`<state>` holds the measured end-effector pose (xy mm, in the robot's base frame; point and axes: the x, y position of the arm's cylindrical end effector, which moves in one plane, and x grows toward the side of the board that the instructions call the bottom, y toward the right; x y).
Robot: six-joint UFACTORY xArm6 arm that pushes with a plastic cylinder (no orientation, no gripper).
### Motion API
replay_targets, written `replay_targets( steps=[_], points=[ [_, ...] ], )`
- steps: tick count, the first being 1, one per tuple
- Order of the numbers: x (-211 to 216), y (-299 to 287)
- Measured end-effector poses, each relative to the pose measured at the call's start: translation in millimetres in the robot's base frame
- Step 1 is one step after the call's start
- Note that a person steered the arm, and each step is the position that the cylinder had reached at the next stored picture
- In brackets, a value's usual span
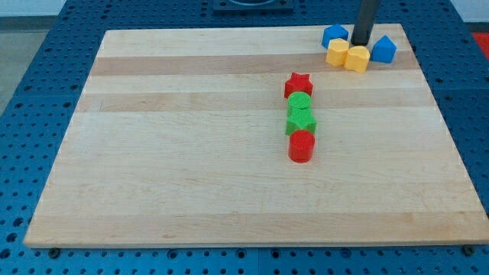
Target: Slide the triangle to the right of the yellow heart
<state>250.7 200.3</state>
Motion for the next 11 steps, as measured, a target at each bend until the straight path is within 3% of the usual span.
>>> replay_targets(
  steps=[6, 11],
  points=[
    [-18, 49],
    [37, 32]
  ],
)
